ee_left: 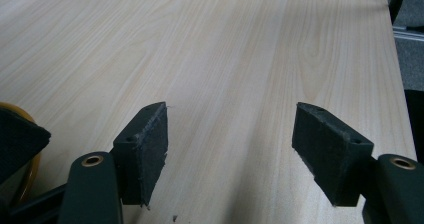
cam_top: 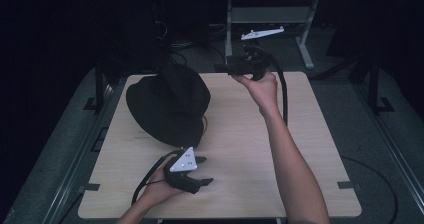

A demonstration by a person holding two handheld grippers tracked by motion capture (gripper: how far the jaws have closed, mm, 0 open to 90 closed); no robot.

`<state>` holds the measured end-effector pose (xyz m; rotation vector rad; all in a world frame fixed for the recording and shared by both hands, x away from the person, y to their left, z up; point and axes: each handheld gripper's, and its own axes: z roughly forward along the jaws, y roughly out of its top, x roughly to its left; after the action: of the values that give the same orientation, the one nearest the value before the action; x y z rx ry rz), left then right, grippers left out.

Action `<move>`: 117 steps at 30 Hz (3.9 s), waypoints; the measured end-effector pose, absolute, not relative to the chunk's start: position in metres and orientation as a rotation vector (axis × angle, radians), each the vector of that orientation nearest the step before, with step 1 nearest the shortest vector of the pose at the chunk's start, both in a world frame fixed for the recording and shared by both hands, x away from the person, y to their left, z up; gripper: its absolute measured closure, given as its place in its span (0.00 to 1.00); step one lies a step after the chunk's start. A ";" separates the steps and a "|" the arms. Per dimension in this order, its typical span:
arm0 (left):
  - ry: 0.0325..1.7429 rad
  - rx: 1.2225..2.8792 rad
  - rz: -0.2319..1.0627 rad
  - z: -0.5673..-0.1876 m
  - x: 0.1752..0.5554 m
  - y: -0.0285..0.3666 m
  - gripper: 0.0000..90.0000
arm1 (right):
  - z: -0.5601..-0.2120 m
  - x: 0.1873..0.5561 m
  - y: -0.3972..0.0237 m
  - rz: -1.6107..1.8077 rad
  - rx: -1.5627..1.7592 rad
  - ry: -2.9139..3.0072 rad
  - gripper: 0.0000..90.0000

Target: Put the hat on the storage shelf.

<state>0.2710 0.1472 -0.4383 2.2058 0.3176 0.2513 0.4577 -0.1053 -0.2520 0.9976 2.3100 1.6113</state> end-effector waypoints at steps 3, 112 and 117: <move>0.313 2.208 0.258 -0.438 0.272 0.148 0.33 | -0.255 0.454 -0.110 1.602 0.994 2.305 0.34; 0.357 2.186 0.227 -0.437 0.269 0.146 0.23 | -0.375 0.313 -0.240 1.567 1.285 2.270 0.19; 0.353 2.193 0.225 -0.437 0.269 0.147 0.23 | -0.382 0.305 -0.245 1.593 1.314 2.261 0.19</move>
<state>0.2689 0.1466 -0.4369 2.1928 0.3531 0.2253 0.3048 -0.2454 -0.3820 1.3141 2.2606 1.5926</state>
